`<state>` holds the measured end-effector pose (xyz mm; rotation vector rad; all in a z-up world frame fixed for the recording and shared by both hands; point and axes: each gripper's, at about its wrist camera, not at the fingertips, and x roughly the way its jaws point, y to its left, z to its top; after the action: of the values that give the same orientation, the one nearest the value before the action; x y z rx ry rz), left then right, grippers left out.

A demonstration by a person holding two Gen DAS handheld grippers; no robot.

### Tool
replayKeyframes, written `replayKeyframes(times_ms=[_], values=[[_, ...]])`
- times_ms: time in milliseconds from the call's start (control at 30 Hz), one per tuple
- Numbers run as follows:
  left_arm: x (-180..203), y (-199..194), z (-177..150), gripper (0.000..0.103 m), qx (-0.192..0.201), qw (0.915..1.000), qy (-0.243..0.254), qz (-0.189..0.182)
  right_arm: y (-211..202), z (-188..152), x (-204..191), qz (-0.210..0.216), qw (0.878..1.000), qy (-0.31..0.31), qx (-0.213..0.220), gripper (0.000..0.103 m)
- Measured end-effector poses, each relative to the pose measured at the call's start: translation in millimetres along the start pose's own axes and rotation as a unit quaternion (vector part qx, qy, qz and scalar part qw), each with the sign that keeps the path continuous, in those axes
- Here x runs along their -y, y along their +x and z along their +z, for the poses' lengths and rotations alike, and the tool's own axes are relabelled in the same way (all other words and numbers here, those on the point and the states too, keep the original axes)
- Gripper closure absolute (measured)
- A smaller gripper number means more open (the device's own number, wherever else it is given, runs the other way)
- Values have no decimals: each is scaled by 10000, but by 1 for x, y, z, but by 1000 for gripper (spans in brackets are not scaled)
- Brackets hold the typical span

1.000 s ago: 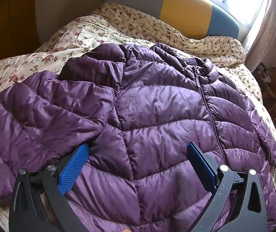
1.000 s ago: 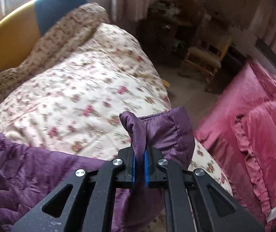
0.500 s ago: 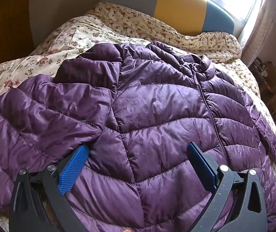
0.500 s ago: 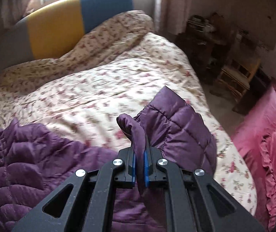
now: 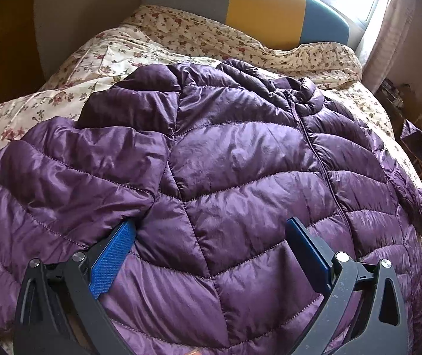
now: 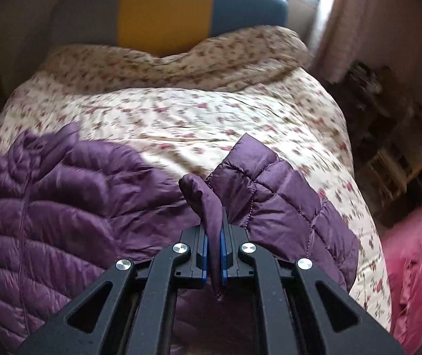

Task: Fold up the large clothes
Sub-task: 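Carry the sleeve with the right tool across the jacket body toward the left tool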

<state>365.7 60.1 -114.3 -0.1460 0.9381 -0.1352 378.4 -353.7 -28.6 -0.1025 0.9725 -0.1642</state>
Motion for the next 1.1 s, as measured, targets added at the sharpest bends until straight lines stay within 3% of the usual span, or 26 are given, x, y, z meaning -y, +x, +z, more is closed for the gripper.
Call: replayKeyframes(times_ms=[333, 367, 633, 767, 967, 1033, 1100], values=[[-15, -15, -4, 3, 92, 9994, -68, -339, -16, -3, -111, 577, 9884, -1367, 331, 98], [-17, -16, -5, 3, 97, 9992, -88, -372, -20, -7, -143, 795, 9815, -1697, 380, 98], [-34, -27, -8, 3, 177, 9980, -276, -532, -24, -38, -234, 1589, 9497, -2680, 313, 98], [-41, -31, -10, 5, 182, 9972, -398, -602, -16, -63, -259, 1834, 9368, -2978, 89, 98], [-39, -35, -10, 8, 215, 9977, -427, -486, -10, -83, -266, 1881, 9331, -3065, -18, 96], [-40, -36, -10, 9, 213, 9972, -496, -513, -13, -90, -263, 1871, 9325, -3091, -3, 92], [-41, -37, -9, 14, 202, 9971, -553, -490, -16, -93, -261, 1855, 9316, -3126, 20, 77]])
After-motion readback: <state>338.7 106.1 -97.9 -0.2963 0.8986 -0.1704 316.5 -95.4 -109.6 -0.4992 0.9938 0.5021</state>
